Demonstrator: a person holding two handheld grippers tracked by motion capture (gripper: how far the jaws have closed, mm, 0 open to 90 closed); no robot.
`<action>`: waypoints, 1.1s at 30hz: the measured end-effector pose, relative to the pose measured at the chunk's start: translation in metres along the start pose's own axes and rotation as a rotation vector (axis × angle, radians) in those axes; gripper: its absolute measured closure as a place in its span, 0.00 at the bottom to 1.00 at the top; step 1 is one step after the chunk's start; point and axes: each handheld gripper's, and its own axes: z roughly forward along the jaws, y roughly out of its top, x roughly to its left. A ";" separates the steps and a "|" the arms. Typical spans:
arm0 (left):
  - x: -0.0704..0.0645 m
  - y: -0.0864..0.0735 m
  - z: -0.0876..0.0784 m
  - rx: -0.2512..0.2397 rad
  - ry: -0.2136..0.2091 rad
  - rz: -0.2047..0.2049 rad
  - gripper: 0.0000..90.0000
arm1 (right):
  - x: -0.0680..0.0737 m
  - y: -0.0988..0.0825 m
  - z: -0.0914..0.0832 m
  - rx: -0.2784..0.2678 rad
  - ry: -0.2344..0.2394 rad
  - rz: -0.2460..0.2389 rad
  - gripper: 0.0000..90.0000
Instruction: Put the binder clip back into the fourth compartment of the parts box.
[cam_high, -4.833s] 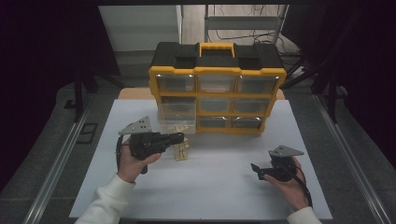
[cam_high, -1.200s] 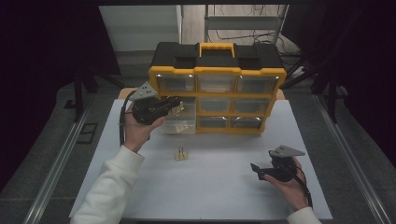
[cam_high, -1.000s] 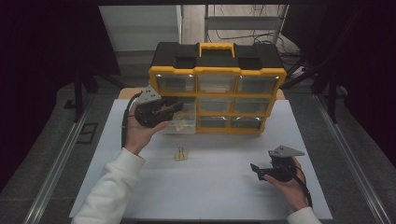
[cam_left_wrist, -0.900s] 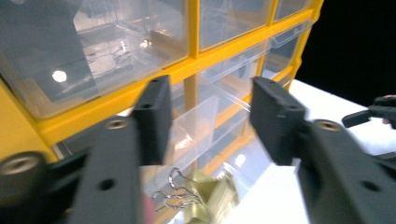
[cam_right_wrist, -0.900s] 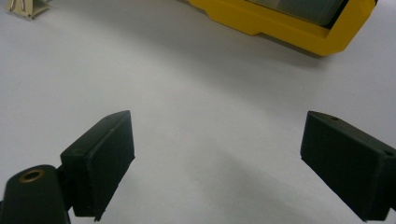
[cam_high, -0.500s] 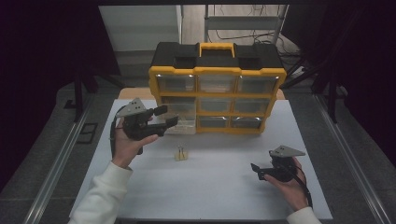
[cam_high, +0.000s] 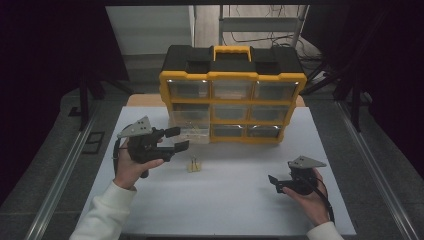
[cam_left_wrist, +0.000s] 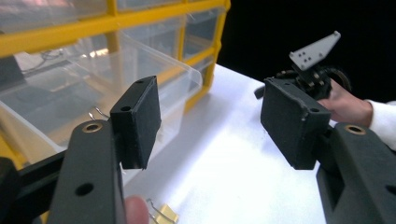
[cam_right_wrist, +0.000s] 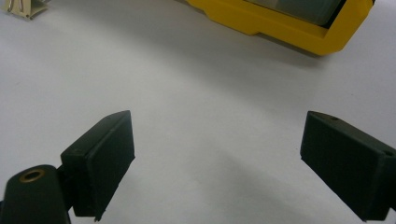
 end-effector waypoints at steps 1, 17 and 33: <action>-0.001 -0.001 0.000 0.003 -0.004 -0.001 0.42 | 0.000 0.000 0.000 0.000 0.000 -0.001 0.12; 0.000 -0.029 0.014 0.123 -0.004 -0.043 0.42 | 0.000 0.000 0.000 -0.002 0.003 -0.001 0.12; 0.018 -0.062 0.035 0.273 0.067 -0.141 0.40 | 0.000 0.000 0.000 0.002 0.003 -0.004 0.12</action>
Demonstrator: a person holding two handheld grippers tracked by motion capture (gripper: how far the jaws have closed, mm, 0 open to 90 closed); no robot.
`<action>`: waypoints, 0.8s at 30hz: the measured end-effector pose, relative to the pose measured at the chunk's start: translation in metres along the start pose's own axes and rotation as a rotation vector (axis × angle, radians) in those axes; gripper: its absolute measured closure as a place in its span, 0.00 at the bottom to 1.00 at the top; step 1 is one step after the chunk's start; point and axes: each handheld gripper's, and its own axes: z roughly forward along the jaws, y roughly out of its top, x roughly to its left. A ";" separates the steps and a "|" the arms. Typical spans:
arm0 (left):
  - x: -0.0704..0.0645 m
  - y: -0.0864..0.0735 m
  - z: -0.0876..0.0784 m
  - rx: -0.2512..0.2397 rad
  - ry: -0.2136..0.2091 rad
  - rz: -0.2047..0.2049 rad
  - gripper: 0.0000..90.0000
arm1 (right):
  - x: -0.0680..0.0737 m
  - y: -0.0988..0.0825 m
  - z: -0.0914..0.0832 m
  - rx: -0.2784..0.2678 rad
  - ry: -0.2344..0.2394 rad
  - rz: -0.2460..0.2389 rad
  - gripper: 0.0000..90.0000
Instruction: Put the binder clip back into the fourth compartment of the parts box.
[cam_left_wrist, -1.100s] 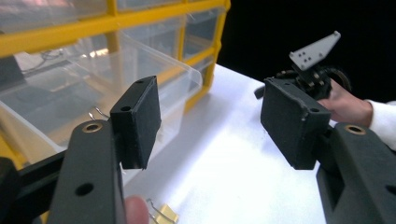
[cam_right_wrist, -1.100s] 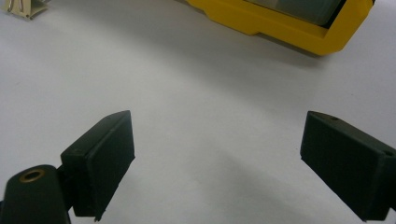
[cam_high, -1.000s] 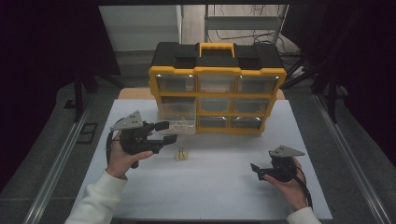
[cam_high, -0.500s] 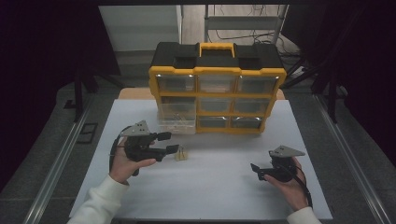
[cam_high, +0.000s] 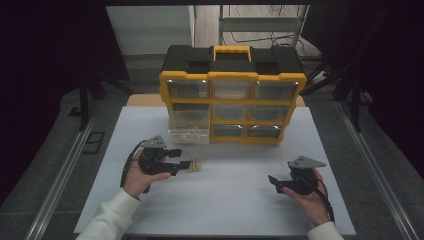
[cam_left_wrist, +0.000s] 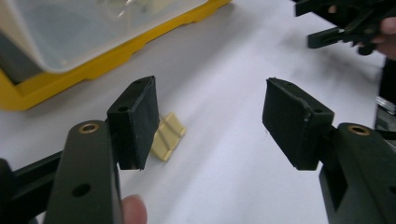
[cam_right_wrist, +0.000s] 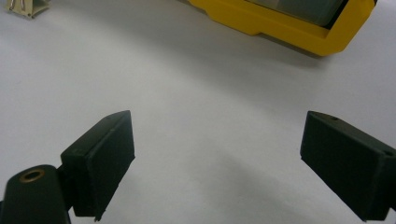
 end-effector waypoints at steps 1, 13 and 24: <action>0.001 -0.001 0.001 0.002 0.005 -0.006 0.40 | 0.000 0.000 0.000 0.000 0.000 0.000 0.12; 0.019 -0.013 0.019 0.059 0.050 -0.095 0.37 | 0.000 0.000 0.001 0.004 0.001 -0.003 0.12; 0.021 -0.017 0.041 0.083 0.084 -0.111 0.32 | 0.001 0.000 0.001 0.006 0.004 -0.004 0.12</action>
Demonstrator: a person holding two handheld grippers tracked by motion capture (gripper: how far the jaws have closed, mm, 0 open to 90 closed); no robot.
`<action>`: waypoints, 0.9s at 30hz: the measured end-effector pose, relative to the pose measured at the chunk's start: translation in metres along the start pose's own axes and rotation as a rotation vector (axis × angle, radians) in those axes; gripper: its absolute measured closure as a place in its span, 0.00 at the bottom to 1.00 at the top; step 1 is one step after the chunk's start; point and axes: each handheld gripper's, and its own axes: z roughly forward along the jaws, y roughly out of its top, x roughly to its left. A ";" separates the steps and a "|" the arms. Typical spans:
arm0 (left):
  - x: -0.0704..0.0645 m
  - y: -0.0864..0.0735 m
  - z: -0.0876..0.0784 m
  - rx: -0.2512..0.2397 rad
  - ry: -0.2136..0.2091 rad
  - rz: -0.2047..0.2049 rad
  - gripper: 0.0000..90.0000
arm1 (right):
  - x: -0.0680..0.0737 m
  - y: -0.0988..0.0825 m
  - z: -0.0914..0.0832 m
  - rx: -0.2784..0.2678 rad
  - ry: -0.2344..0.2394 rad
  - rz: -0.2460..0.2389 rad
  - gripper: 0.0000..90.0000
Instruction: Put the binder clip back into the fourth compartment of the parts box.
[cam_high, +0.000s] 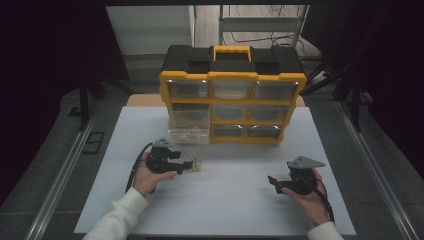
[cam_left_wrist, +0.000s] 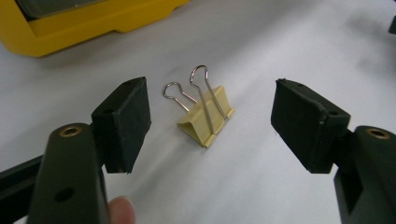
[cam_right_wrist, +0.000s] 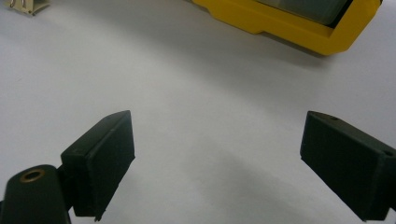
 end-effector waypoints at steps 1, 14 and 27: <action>0.000 0.000 0.002 0.004 0.003 0.002 0.31 | 0.000 0.000 0.000 0.000 0.000 0.000 0.12; -0.006 -0.004 0.024 0.008 0.065 0.026 0.31 | 0.000 0.000 0.000 0.000 0.000 -0.003 0.12; -0.015 -0.007 0.031 -0.015 0.132 0.058 0.43 | 0.000 0.000 0.000 0.000 -0.001 -0.004 0.12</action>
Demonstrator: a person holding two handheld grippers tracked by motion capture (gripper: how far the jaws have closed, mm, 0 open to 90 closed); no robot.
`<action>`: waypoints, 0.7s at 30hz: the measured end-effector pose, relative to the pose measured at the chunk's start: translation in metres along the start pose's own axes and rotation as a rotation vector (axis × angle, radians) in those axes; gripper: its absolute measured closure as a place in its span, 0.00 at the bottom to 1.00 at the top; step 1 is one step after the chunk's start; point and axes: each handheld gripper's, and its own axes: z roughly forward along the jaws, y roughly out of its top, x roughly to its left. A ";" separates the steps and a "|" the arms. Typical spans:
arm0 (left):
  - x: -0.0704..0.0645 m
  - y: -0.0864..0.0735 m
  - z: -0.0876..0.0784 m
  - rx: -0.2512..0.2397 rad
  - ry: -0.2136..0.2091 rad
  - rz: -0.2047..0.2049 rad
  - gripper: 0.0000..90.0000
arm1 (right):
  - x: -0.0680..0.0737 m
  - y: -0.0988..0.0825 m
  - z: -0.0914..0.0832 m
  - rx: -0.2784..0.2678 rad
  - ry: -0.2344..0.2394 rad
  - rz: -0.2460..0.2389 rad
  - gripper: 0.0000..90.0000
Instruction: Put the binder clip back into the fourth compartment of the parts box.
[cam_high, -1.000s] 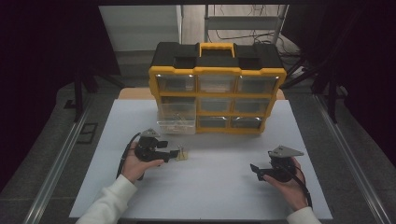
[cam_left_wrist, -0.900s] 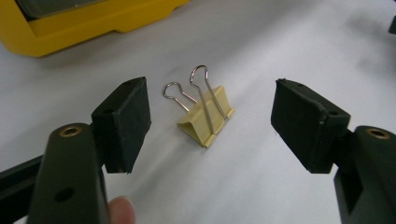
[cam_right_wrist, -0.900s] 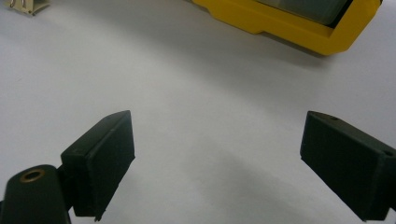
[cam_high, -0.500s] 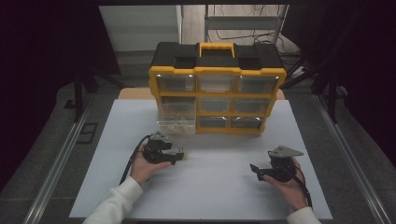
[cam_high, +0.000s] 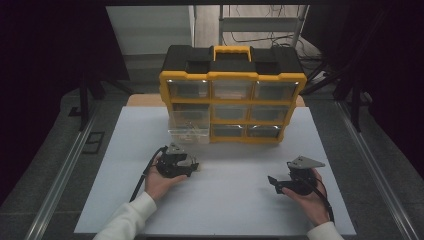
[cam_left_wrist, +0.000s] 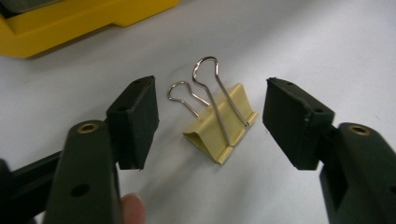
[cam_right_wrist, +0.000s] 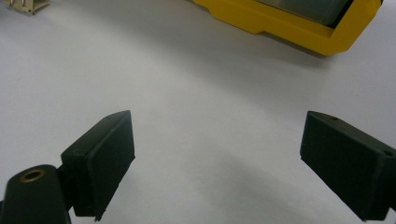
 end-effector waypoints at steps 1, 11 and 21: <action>0.000 0.000 0.000 -0.002 0.005 0.005 0.45 | 0.000 0.000 0.000 0.001 0.000 0.000 0.12; -0.005 0.000 0.004 -0.009 0.033 0.015 0.61 | 0.000 0.000 0.001 0.002 -0.001 -0.001 0.12; -0.007 0.003 0.008 -0.020 0.020 0.006 0.76 | 0.000 0.000 0.000 0.001 0.000 -0.001 0.12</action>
